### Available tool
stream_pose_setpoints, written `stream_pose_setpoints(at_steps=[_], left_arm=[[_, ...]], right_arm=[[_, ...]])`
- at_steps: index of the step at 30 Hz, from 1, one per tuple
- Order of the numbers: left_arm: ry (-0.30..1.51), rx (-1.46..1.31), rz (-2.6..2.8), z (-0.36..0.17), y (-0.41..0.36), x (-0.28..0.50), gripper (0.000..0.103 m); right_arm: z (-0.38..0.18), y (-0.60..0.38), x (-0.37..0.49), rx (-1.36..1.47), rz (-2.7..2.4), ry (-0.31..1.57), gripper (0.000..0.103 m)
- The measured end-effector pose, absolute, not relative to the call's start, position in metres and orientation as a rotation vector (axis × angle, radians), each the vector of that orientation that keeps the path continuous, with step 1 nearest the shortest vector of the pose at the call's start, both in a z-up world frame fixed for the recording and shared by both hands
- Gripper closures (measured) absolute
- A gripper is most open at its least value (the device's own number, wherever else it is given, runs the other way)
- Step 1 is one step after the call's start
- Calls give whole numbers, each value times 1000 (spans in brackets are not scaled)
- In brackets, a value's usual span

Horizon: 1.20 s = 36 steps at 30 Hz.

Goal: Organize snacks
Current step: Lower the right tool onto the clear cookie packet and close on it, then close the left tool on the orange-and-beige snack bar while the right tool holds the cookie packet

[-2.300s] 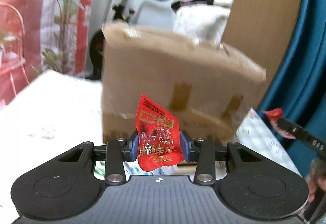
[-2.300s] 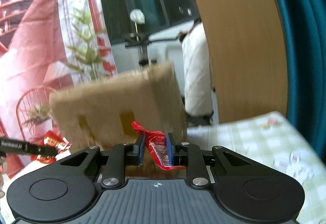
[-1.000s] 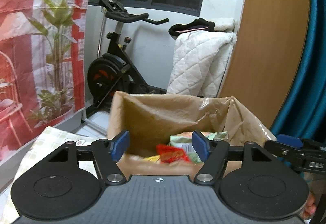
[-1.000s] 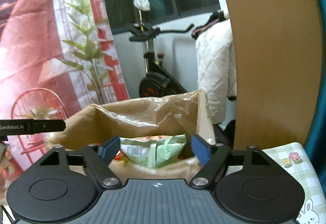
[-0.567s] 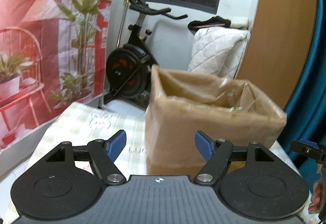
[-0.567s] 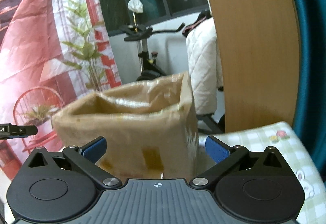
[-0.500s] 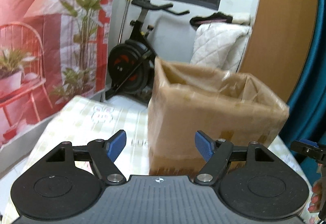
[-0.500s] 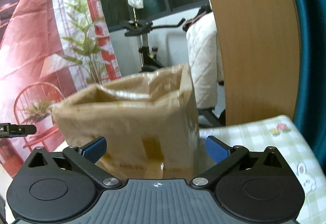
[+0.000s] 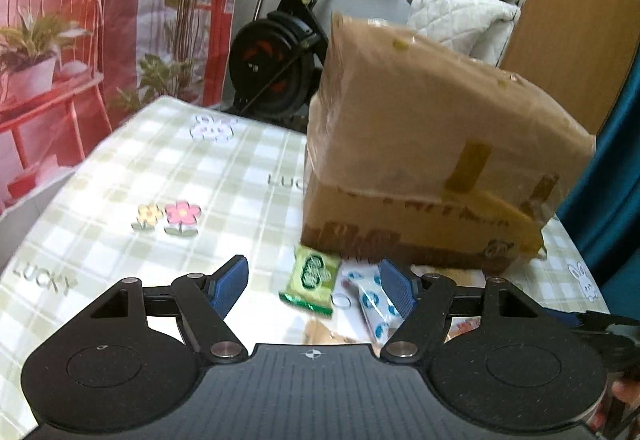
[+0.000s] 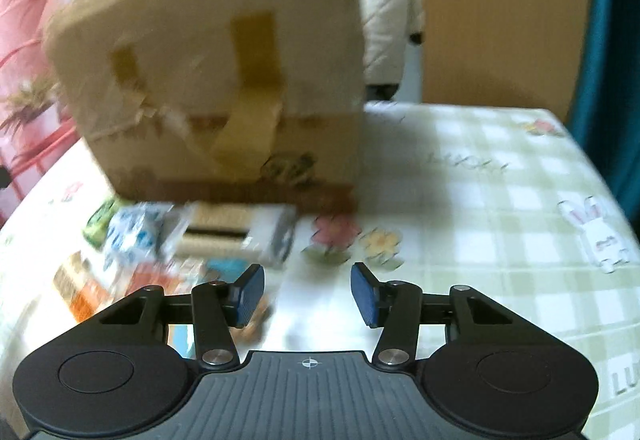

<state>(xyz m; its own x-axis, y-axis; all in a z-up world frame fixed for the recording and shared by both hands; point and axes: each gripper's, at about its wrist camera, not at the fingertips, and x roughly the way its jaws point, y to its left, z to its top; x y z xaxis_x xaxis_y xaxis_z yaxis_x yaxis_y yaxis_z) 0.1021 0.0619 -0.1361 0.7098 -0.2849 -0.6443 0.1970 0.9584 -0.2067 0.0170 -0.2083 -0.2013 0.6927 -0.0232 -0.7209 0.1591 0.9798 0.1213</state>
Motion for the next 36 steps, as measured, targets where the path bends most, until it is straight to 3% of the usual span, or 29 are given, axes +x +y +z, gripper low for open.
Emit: stream_pose_setpoints(at_steps=[14,18,36], left_arm=[[800,-127,-264,-165,44,91,32],[808,-128,-264,-167,42,91,33],[909,-163,-310,-186,37,85,34]], right_arm=[[-224,-196,36,206,-61,849,76],[-223,-192,36,202,-53,858,88],[-219,-201,19,176,-99,825,88]])
